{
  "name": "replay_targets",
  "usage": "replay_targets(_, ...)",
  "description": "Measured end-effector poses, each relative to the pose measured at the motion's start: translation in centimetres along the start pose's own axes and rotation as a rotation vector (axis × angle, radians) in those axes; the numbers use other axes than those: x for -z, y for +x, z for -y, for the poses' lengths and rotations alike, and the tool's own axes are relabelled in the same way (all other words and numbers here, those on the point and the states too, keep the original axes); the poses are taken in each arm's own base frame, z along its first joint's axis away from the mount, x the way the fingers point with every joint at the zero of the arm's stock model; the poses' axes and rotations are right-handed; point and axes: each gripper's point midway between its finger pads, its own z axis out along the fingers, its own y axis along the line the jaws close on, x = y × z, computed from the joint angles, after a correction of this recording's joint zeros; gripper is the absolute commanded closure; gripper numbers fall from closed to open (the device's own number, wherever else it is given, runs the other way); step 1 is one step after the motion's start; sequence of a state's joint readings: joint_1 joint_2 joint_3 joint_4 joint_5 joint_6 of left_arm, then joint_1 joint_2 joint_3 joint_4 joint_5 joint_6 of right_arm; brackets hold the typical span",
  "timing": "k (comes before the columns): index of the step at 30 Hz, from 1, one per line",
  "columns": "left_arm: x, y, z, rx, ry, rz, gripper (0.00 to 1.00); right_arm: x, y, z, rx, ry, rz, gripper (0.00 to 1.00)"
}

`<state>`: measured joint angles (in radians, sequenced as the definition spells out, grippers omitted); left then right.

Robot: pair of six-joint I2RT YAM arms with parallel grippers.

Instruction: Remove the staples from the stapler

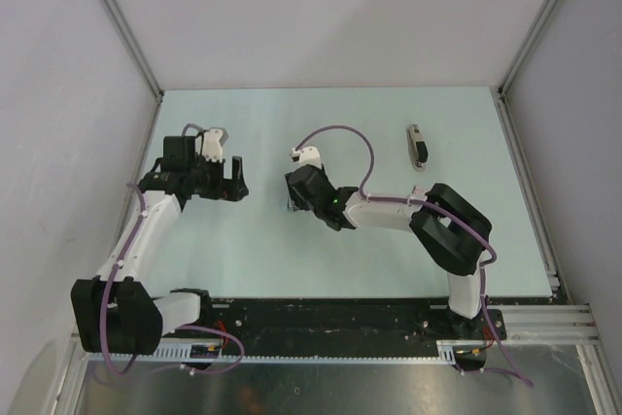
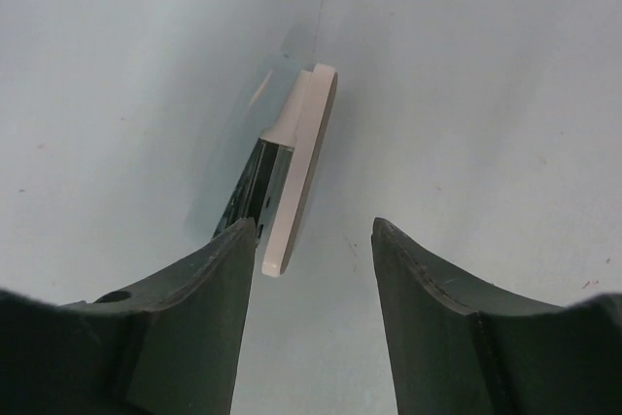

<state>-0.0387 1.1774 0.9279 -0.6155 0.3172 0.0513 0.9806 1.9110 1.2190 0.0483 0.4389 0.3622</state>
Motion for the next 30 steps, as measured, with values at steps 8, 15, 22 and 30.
replay_targets(8,-0.2,1.2,-0.3,-0.004,-0.015,-0.021,0.01,-1.3,2.9,0.2,0.011,-0.013,-0.083,0.49)
replay_targets(15,-0.2,1.4,-0.4,-0.004,-0.02,-0.026,0.02,-1.6,3.7,0.2,-0.013,-0.039,-0.117,0.88)
replay_targets(22,-0.1,1.3,-0.5,-0.005,-0.023,-0.024,0.03,-1.9,3.7,0.0,-0.072,-0.085,-0.144,1.0)
replay_targets(30,-0.1,1.3,-0.3,-0.005,-0.014,-0.023,0.02,-0.9,3.9,-0.7,-0.219,-0.218,-0.204,1.0)
